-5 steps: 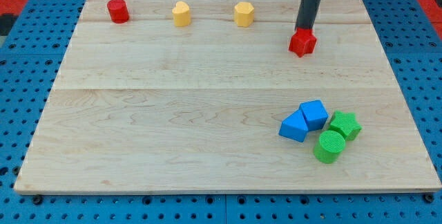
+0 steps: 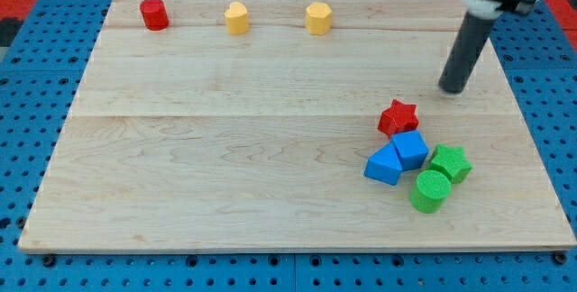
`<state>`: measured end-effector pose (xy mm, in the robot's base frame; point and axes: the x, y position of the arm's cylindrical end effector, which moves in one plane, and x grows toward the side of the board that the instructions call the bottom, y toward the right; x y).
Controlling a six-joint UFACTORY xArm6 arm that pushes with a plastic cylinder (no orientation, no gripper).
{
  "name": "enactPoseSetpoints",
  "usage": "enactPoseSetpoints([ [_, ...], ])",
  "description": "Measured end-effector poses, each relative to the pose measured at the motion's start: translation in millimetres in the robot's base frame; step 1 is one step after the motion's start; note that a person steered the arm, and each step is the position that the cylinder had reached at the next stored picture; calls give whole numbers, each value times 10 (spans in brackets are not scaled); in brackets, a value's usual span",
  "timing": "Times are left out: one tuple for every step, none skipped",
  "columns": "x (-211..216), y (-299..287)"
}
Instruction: Push the yellow hexagon towards the top left of the red star
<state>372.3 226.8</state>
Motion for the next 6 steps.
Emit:
enactPoseSetpoints([
  [-769, 107],
  [-1426, -103],
  [-1745, -875],
  [-1688, -1695],
  [-1277, -1922],
  [-515, -1922],
])
